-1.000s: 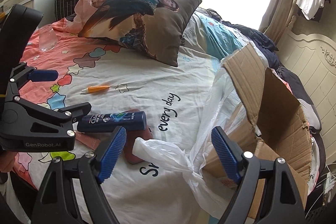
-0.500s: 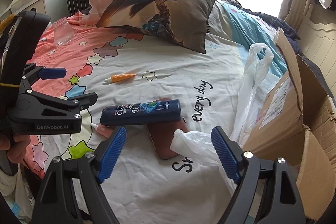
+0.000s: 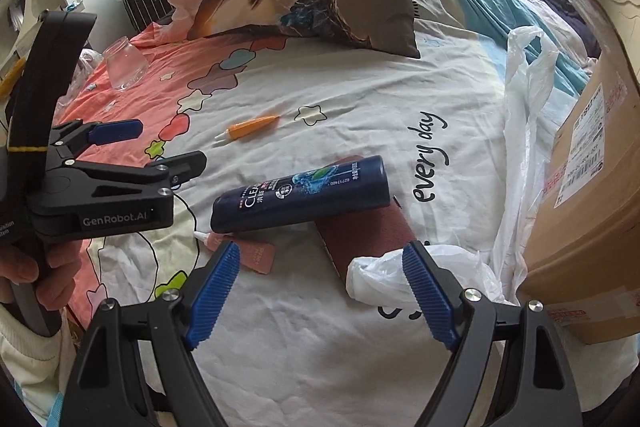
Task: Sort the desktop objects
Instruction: 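Lower the right gripper around the blue CLEAR shampoo bottle and close it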
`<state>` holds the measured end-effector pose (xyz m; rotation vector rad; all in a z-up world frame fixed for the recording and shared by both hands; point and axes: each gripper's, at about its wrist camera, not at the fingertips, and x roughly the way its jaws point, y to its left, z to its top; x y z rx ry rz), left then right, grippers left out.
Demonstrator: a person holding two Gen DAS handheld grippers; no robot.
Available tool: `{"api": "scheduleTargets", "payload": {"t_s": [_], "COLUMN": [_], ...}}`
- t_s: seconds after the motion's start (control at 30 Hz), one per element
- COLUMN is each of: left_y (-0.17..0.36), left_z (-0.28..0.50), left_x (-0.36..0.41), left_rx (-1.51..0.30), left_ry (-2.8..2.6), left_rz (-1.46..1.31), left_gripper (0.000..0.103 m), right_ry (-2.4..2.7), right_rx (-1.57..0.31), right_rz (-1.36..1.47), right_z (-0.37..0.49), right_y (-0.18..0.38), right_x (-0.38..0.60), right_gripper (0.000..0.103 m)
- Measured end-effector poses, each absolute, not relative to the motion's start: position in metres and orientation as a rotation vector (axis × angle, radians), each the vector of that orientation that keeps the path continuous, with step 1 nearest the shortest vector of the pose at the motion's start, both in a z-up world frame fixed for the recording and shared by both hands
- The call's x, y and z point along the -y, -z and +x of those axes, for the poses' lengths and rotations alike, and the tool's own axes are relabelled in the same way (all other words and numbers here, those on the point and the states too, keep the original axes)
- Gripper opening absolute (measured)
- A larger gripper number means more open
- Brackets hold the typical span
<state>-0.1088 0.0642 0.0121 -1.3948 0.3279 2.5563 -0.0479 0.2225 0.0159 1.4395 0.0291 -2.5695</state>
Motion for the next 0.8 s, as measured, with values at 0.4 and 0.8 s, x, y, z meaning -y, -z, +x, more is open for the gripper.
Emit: {"api": "scheduleTargets", "payload": {"t_s": [0.4, 0.8], "left_y": [-0.009, 0.011], "left_z": [-0.133, -0.154], "left_x": [-0.073, -0.071], "left_rx": [-0.459, -0.399], "left_ry": [-2.542, -2.505], "left_rz": [-1.364, -1.416], "left_gripper": [0.094, 0.094], "right_ry": [2.545, 2.53], "right_rx": [0.031, 0.069], "right_rz": [1.45, 1.493], "right_z": [-0.062, -0.079], "right_y": [-0.011, 0.002], "right_x": [-0.213, -0.218], "right_gripper": [0.081, 0.081]}}
